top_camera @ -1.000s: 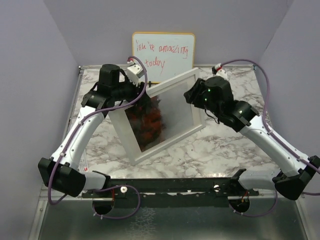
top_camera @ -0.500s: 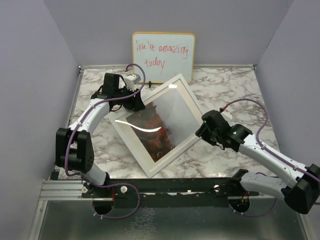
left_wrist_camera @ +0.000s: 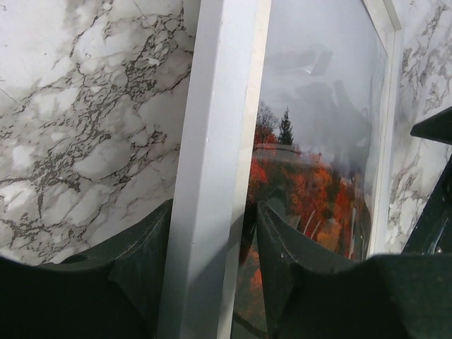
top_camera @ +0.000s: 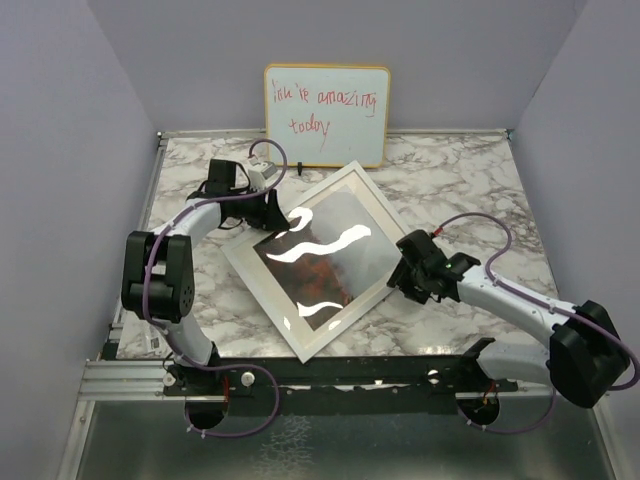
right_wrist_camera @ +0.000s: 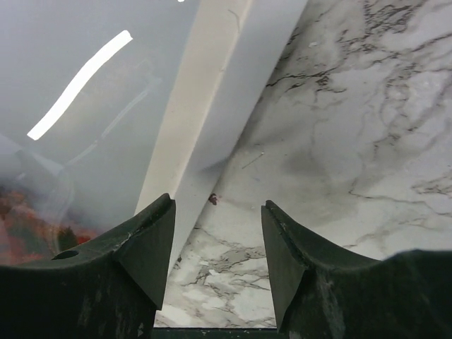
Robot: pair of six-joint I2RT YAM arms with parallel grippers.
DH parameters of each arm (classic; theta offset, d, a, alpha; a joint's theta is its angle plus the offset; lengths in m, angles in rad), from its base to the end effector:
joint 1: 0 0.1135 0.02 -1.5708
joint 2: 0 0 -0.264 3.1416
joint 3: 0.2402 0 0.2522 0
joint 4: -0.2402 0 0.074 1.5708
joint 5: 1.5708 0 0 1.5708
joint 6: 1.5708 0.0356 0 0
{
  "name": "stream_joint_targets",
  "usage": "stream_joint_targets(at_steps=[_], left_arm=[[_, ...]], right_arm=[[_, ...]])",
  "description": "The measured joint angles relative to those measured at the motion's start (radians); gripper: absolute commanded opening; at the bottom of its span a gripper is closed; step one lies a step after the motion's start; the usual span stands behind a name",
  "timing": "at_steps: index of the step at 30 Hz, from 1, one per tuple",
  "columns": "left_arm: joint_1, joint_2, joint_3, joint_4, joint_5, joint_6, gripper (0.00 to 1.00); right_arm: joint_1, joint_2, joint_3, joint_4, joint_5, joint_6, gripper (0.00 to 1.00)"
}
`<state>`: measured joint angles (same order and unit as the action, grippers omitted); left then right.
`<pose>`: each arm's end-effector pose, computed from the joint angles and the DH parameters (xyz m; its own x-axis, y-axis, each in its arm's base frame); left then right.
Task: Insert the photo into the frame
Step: Turn over the photo frame at the center of the board.
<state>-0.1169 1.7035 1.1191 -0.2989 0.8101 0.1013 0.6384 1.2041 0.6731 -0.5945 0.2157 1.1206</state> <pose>0.3494 -0.0670 0.2139 -0.7093 0.1535 -0.6880 0.6118 0.6187 -0.4928 0.1762 0.1213 0.1895 -0.7728 0.5217 -0.3613 0.4315 0.8495 0.3038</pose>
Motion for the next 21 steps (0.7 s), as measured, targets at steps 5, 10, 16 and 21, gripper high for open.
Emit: stream_joint_targets(at_steps=[5,10,16,21], left_arm=[[0.009,0.039,0.001,0.013,0.016,0.002,0.59],[0.023,0.06,0.02,0.022,-0.019,0.047,0.78],[0.064,0.068,0.04,0.023,-0.027,0.076,0.85],[0.076,0.068,0.041,0.057,-0.069,0.048,0.85]], right_arm=[[-0.017,0.013,-0.023,0.085,-0.05,-0.025,0.57],[-0.039,0.039,-0.033,0.136,-0.091,-0.046,0.58],[-0.066,0.061,-0.038,0.164,-0.127,-0.067,0.58],[-0.078,0.127,-0.037,0.17,-0.14,-0.095,0.58]])
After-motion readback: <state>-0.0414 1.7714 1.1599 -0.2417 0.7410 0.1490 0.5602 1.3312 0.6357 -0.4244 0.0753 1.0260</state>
